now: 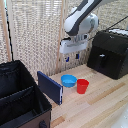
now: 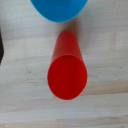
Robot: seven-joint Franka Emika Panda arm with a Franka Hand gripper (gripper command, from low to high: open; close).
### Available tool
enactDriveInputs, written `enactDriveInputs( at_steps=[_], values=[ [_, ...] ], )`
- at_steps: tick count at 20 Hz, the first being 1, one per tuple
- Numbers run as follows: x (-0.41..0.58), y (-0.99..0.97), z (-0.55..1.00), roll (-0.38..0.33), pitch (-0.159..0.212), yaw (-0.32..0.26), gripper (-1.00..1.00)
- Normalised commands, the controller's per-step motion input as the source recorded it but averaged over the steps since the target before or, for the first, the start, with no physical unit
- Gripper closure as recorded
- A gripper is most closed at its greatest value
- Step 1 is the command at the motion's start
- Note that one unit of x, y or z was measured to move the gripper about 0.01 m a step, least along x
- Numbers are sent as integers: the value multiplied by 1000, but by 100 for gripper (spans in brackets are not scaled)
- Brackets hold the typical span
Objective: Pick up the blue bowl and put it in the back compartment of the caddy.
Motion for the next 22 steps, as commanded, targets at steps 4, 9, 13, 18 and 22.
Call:
enactDriveInputs(
  at_steps=[4, 9, 13, 18, 22],
  values=[
    [219, -311, -266, 6, 0, -137, -100],
    [204, -259, -329, 1, 0, -126, -100],
    [84, -154, -340, 0, 18, -100, -100],
    [41, -2, -306, -22, 19, -28, -100],
    [72, 0, -323, -41, 0, 0, -100]
  ],
)
